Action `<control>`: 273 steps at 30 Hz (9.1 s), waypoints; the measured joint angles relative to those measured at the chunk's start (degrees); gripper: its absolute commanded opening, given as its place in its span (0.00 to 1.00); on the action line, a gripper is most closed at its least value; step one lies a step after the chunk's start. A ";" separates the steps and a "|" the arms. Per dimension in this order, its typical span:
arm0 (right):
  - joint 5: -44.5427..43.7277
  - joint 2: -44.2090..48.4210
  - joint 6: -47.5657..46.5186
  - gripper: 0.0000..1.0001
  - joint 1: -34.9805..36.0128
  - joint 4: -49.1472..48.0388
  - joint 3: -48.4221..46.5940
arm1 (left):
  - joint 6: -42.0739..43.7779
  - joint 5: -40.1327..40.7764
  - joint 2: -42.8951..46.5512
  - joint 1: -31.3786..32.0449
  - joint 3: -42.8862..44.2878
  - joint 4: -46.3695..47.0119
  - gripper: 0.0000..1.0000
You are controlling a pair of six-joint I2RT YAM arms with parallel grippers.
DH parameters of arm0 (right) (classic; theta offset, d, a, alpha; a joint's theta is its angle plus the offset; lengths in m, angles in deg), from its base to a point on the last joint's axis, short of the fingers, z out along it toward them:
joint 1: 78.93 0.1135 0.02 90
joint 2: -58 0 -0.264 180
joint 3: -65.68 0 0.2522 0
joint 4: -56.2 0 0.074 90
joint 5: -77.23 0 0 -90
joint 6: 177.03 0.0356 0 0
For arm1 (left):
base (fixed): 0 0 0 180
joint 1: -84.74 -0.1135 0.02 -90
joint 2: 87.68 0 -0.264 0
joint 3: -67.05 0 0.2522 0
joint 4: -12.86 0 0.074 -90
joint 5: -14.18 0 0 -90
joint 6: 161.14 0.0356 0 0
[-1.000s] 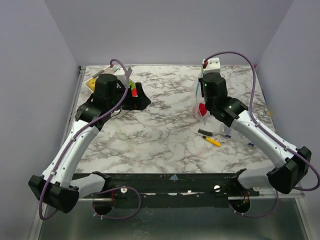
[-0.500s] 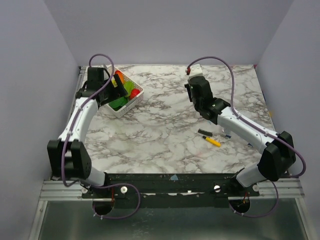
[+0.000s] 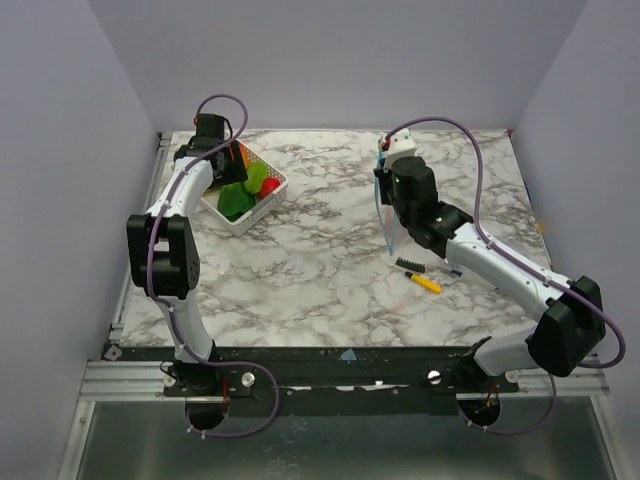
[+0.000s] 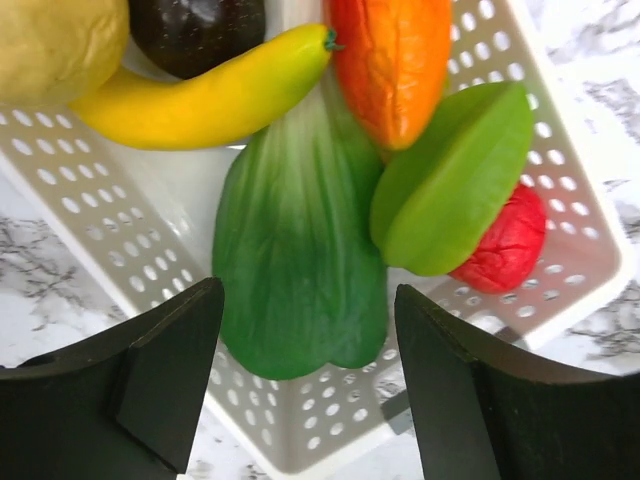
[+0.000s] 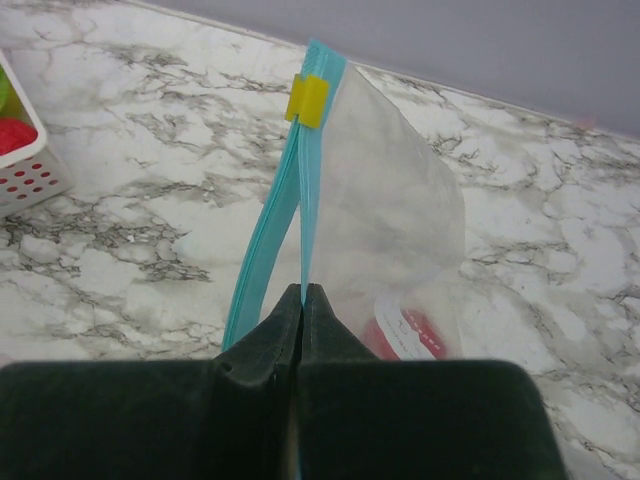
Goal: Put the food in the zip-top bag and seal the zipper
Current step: Pick up the fake vegetable from the bin, then place the fake vegetable in the zipper food storage bag, then adjust the zipper food storage bag at the center of the board.
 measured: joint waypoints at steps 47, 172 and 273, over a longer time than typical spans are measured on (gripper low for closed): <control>3.17 0.11 0.17 0.01 -0.02 -1.70 1.75 | 11.17 0.33 -11.74 -0.15 10.60 -15.96 0.06; 16.20 7.15 5.14 0.01 -0.02 -12.37 10.80 | -4.46 -35.71 30.10 40.92 -20.13 -11.72 0.00; 29.86 6.67 13.27 0.00 -0.15 -14.58 11.43 | -16.33 -15.91 20.48 29.03 -18.78 3.69 0.00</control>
